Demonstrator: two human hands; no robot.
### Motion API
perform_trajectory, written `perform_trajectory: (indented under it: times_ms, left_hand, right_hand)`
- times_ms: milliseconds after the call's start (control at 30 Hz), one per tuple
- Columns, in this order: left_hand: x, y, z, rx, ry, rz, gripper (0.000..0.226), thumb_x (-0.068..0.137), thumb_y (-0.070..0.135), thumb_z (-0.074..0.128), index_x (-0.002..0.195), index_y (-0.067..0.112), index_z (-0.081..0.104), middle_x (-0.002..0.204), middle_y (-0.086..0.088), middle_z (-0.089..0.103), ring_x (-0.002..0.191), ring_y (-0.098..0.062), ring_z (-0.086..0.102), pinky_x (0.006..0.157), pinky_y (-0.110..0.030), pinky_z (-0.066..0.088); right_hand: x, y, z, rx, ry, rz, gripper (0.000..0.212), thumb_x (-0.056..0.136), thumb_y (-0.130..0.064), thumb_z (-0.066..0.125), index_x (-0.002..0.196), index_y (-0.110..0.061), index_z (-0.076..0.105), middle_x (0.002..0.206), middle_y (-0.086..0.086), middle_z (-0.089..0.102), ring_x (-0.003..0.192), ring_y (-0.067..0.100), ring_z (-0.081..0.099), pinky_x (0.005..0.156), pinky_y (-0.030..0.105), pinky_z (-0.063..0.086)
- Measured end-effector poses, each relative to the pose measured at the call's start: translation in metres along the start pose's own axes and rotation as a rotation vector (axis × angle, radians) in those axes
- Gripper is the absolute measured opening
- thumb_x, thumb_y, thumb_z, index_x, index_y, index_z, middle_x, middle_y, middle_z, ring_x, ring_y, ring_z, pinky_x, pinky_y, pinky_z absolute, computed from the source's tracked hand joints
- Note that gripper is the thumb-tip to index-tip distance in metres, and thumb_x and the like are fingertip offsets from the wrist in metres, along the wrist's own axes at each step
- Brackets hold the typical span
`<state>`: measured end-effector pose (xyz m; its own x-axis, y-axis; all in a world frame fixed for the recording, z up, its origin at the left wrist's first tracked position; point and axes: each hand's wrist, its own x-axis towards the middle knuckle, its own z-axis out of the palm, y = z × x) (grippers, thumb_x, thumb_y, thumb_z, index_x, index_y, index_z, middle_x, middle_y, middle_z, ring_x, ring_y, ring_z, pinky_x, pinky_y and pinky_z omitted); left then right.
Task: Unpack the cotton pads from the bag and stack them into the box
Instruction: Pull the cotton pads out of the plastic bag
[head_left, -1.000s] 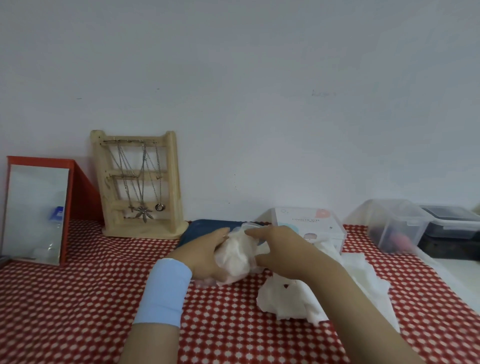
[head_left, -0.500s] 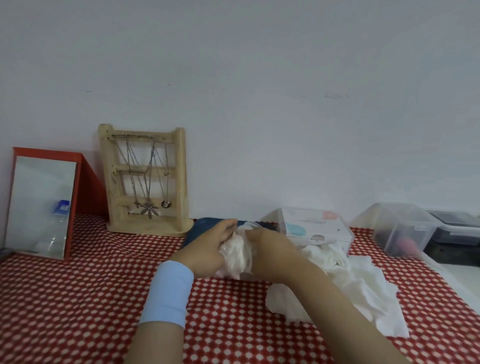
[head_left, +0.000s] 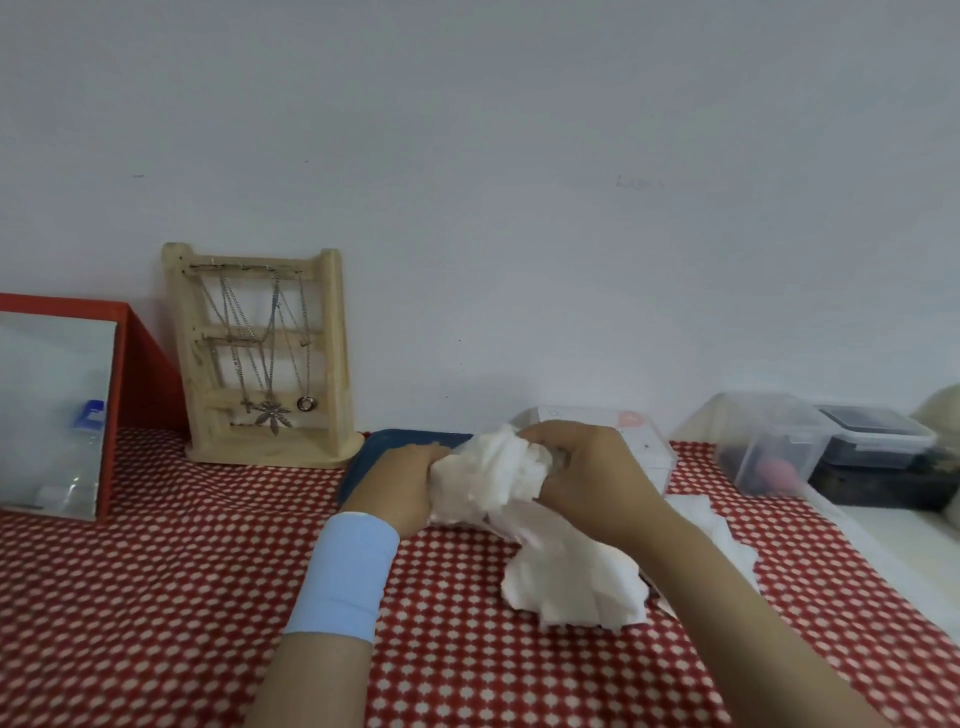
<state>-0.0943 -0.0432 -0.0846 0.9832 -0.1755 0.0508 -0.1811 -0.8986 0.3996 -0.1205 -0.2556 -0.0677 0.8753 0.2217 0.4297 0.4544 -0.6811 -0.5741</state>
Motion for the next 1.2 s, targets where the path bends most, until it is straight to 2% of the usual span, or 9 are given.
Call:
perform_trajectory:
  times_ms: [200,267,367,467,667,767,867,1033,1200]
  left_hand:
    - [-0.009,0.017,-0.018,-0.015,-0.264,-0.006,0.081,0.098,0.021,0.058,0.162,0.034,0.008,0.167,0.006,0.017,0.153,-0.017,0.021,0.121,-0.031,0.022]
    - [-0.017,0.035,-0.03,-0.024,-0.184,0.084,0.086,0.093,0.017,0.06,0.161,0.036,0.012,0.168,0.012,0.013,0.155,-0.012,0.01,0.124,-0.029,0.014]
    - [-0.029,0.074,-0.028,-0.196,-0.069,0.213,0.057,0.098,0.019,0.055,0.144,0.047,0.039,0.14,0.029,0.04,0.131,0.002,0.035,0.101,-0.002,0.027]
    - [-0.031,0.103,0.007,-0.134,-0.085,0.301,0.033,0.102,0.021,0.048,0.132,0.03,0.058,0.129,0.017,0.057,0.12,-0.01,0.055,0.102,-0.025,0.043]
    - [-0.032,0.128,0.055,0.183,-0.097,0.336,0.079,0.106,0.032,0.046,0.162,0.017,-0.008,0.168,-0.003,0.023,0.155,-0.025,0.015,0.125,-0.032,0.003]
    - [-0.03,0.14,0.066,0.045,-0.109,0.301,0.101,0.104,0.028,0.052,0.149,0.027,-0.039,0.161,-0.004,0.037,0.146,-0.025,0.037,0.122,-0.034,0.025]
    - [-0.03,0.142,0.077,-0.166,-0.16,0.273,0.123,0.099,0.022,0.06,0.117,0.045,-0.06,0.163,-0.003,0.031,0.137,-0.018,0.047,0.115,-0.036,0.041]
    - [-0.039,0.137,0.064,-0.271,-0.276,0.189,0.116,0.095,0.028,0.061,0.143,0.04,-0.043,0.164,-0.001,0.032,0.125,-0.019,0.059,0.094,-0.027,0.051]
    - [-0.04,0.135,0.021,-0.17,-0.16,0.211,0.086,0.101,0.023,0.051,0.161,0.036,-0.009,0.146,-0.009,0.055,0.1,-0.011,0.065,0.081,-0.019,0.049]
  right_hand:
    - [-0.019,0.028,-0.039,-0.351,-0.243,0.089,0.05,0.087,-0.016,0.07,0.133,-0.032,0.058,0.133,-0.015,0.056,0.12,0.01,0.055,0.096,0.021,0.043]
    - [-0.029,0.034,-0.044,-0.392,-0.338,0.138,0.057,0.09,-0.02,0.065,0.143,-0.035,0.047,0.143,-0.013,0.051,0.126,0.013,0.052,0.101,0.026,0.043]
    - [-0.041,0.036,-0.055,-0.327,-0.481,0.201,0.064,0.092,-0.018,0.058,0.148,-0.043,0.037,0.151,-0.013,0.044,0.134,0.015,0.047,0.106,0.029,0.039]
    - [-0.045,0.032,-0.07,-0.247,-0.503,0.213,0.066,0.093,-0.013,0.055,0.149,-0.044,0.037,0.153,-0.014,0.041,0.139,0.014,0.042,0.11,0.029,0.035]
    - [-0.045,0.049,-0.08,-0.213,-0.217,0.223,0.043,0.098,-0.023,0.047,0.14,-0.029,0.038,0.11,-0.001,0.065,0.09,0.013,0.06,0.078,0.027,0.044]
    - [-0.047,0.049,-0.068,-0.158,-0.213,0.142,0.047,0.106,-0.033,0.039,0.153,-0.029,0.031,0.15,-0.001,0.049,0.13,0.017,0.051,0.105,0.028,0.037]
    - [-0.051,0.052,-0.053,-0.119,-0.357,0.137,0.044,0.108,-0.037,0.032,0.152,-0.035,0.032,0.142,-0.003,0.055,0.12,0.015,0.058,0.103,0.033,0.045]
    - [-0.048,0.052,-0.051,-0.396,-0.373,0.069,0.033,0.103,-0.032,0.046,0.136,-0.031,0.052,0.117,-0.004,0.065,0.098,0.014,0.059,0.092,0.037,0.047]
    - [-0.036,0.048,-0.044,-0.264,-0.259,0.023,0.051,0.101,-0.034,0.047,0.151,-0.031,0.037,0.135,-0.003,0.058,0.123,0.021,0.054,0.104,0.038,0.043]
